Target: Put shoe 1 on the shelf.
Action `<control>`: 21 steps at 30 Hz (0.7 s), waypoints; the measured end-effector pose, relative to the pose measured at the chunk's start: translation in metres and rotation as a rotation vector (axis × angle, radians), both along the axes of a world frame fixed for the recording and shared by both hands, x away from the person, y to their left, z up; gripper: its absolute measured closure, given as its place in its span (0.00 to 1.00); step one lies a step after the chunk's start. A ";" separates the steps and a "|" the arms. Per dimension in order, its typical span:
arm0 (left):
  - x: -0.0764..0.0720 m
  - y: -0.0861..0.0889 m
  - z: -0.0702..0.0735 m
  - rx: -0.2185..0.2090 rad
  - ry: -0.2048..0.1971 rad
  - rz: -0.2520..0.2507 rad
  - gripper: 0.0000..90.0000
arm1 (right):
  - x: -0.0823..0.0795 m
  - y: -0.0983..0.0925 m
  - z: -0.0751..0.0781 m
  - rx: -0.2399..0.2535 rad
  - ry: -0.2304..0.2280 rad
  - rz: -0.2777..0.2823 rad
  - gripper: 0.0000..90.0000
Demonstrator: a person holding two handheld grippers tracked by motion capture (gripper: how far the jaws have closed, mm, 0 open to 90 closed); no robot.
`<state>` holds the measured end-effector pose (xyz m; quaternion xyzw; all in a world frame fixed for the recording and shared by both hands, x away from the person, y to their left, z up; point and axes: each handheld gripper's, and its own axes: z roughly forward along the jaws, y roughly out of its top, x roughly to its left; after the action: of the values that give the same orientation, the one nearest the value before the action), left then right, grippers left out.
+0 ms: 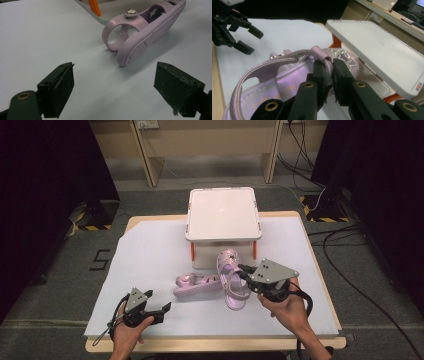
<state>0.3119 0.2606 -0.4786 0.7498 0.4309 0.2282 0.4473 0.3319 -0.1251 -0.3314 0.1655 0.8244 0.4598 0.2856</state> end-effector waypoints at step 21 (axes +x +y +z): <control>-0.001 0.001 0.000 -0.008 -0.002 -0.002 0.17 | 0.076 0.046 0.063 -0.057 -0.066 -0.010 0.91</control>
<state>0.3111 0.2614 -0.4787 0.7484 0.4305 0.2266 0.4507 0.4075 -0.0792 -0.2682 0.1462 0.8264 0.4400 0.3197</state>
